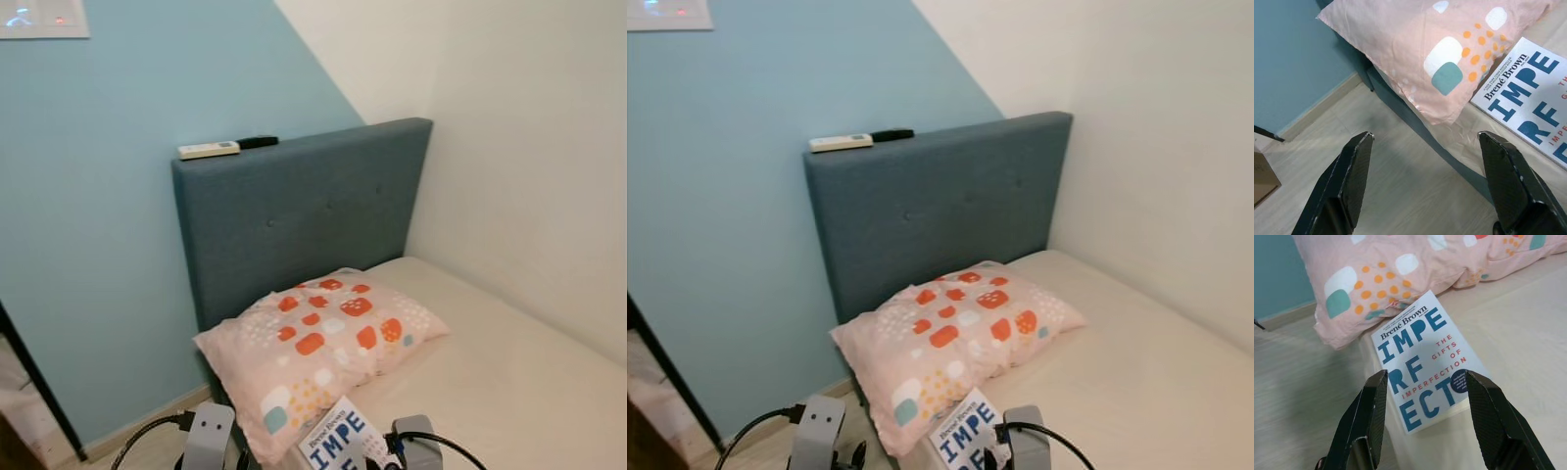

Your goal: Clean up the room

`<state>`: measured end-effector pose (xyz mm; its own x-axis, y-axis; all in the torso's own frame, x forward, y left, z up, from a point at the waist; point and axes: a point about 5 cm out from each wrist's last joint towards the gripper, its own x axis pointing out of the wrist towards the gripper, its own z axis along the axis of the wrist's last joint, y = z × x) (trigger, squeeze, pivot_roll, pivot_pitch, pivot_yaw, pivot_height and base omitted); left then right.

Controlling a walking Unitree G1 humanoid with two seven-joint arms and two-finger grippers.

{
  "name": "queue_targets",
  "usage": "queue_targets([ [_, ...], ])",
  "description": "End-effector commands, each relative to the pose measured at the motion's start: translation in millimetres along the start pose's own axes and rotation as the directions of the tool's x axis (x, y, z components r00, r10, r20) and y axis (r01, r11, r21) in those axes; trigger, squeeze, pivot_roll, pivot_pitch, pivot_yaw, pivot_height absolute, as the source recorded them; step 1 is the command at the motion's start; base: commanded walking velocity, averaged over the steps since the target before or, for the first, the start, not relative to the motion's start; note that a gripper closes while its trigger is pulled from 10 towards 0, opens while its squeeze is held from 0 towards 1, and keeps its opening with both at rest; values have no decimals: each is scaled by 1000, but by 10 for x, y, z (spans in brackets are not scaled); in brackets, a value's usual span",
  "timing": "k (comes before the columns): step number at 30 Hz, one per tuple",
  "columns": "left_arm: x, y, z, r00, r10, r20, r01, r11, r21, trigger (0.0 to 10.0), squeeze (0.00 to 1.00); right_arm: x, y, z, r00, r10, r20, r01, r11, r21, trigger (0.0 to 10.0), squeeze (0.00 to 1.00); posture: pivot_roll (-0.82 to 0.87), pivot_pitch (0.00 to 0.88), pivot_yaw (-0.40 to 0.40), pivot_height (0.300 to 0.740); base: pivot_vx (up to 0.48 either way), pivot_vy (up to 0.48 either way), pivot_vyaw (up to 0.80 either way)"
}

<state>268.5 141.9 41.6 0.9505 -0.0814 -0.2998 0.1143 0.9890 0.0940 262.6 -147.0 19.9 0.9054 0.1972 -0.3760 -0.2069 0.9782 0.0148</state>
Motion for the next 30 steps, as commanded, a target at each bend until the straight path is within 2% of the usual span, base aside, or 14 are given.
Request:
queue_targets([
  [1, -34, 23, -117, 999, 4, -39, -3, 1000, 3, 10000, 0, -20, 20, -90, 1000, 3, -25, -3, 1000, 13, 10000, 0, 7, 130, -44, 740, 0, 0, 0],
  [8, -46, 67, -174, 998, 26, -53, -26, 1000, 4, 10000, 0, -11, 34, -93, 1000, 20, -19, -19, 999, 28, 10000, 0, 6, 118, -43, 740, 0, 0, 0],
  [14, -74, 102, -218, 998, 42, -50, -43, 999, -9, 10000, 0, -22, 30, -51, 1000, -3, 27, 2, 999, 46, 10000, 0, 6, 111, -34, 740, 0, 0, 0],
  [28, -62, 74, -182, 999, 31, -31, -31, 1000, -3, 10000, 0, -28, 23, -57, 999, 8, 31, -11, 997, 77, 10000, 0, 4, 113, -41, 740, 0, 0, 0],
  [30, -61, 68, -182, 999, 29, -31, -29, 1000, -5, 10000, 0, -28, 22, -57, 1000, 7, 28, -9, 997, 76, 10000, 0, 2, 113, -41, 740, 0, 0, -800],
])
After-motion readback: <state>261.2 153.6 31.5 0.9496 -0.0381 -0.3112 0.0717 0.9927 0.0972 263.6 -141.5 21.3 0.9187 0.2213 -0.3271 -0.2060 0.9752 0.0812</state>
